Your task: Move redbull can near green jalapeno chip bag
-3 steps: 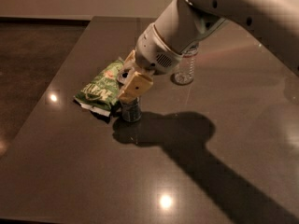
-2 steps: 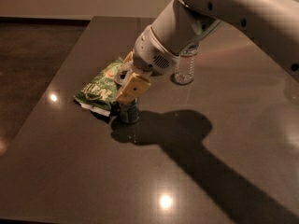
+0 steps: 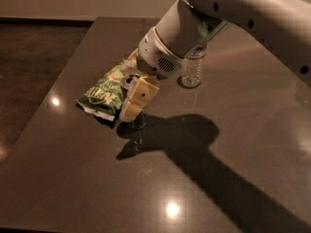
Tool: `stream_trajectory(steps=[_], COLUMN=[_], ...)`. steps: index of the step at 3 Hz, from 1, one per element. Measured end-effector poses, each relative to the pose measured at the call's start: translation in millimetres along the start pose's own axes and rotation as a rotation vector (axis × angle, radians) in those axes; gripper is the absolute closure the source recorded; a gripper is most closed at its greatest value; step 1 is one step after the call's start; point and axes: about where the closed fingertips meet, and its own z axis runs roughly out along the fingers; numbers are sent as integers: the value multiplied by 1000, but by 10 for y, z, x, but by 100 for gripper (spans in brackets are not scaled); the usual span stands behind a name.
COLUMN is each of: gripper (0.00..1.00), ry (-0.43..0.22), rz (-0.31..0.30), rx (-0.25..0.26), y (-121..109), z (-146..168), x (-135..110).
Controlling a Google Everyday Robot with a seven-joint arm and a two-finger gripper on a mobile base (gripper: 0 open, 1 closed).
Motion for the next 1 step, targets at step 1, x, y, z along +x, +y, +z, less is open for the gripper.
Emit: stream_trajectory(steps=[1], gripper=[0], ry=[0], rz=[0], rx=[0], y=[0], z=[1], x=[-1])
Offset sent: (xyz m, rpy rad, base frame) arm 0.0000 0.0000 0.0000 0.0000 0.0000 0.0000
